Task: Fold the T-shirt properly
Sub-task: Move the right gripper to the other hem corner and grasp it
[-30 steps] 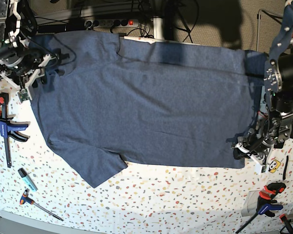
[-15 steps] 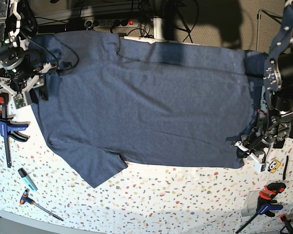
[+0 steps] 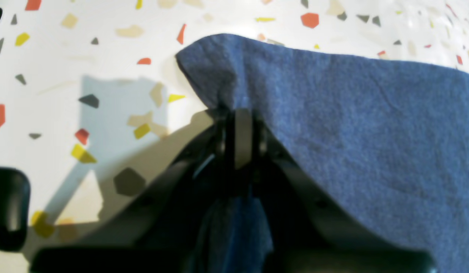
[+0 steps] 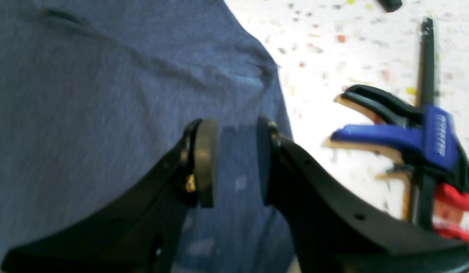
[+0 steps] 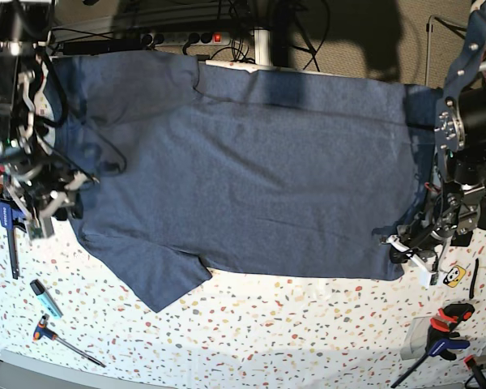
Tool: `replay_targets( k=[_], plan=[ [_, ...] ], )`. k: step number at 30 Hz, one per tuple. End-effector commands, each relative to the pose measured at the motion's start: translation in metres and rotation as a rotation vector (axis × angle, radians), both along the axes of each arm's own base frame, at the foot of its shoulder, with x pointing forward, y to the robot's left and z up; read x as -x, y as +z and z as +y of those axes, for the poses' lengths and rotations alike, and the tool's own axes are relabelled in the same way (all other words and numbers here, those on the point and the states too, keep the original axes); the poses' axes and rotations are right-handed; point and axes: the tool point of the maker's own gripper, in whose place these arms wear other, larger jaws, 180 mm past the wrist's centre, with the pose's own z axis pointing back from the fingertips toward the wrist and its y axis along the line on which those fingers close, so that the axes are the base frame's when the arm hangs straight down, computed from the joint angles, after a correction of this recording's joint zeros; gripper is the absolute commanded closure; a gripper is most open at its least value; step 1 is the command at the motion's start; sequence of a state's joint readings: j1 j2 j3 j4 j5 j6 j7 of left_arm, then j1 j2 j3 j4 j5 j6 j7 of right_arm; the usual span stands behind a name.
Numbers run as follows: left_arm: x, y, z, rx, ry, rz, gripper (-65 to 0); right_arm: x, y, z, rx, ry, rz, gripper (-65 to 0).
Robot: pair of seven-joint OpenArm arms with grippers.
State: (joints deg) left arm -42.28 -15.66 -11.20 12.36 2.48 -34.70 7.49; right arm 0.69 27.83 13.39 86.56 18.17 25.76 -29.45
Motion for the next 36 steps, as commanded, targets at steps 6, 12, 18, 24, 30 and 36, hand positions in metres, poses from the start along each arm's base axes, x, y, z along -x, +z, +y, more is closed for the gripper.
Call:
replay_targets(
  k=[6, 12, 18, 24, 30, 36],
  plan=[
    [-0.008, 0.010, 0.001, -0.012, -0.015, -0.012, 0.0, -0.076, 0.032, -0.018, -0.032, -0.036, -0.086, -21.3],
    [-0.008, 0.010, 0.001, -0.012, -0.016, -0.010, 0.0, -0.125, 0.032, -0.030, -0.048, -0.078, 0.011, -27.8],
    [-0.007, 0.009, 0.001, -0.012, -0.015, -0.007, 0.0, -0.147, 0.038, -0.043, -0.002, -0.104, 0.058, -35.4],
    [0.000, 0.001, 0.001, -0.012, -0.015, 0.009, 0.0, -0.141, 0.025, -0.048, -0.021, -0.130, 0.100, -35.4],
    [0.001, 0.000, 0.002, -0.007, -0.004, -0.010, 0.0, -0.129, -0.008, -0.046, -0.062, -0.121, 0.179, -35.4],
    [-0.001, 0.003, 0.003, -0.003, 0.001, -0.030, 0.0, -0.125, -0.036, -0.042, -0.017, -0.116, 0.227, -35.3]
  ],
)
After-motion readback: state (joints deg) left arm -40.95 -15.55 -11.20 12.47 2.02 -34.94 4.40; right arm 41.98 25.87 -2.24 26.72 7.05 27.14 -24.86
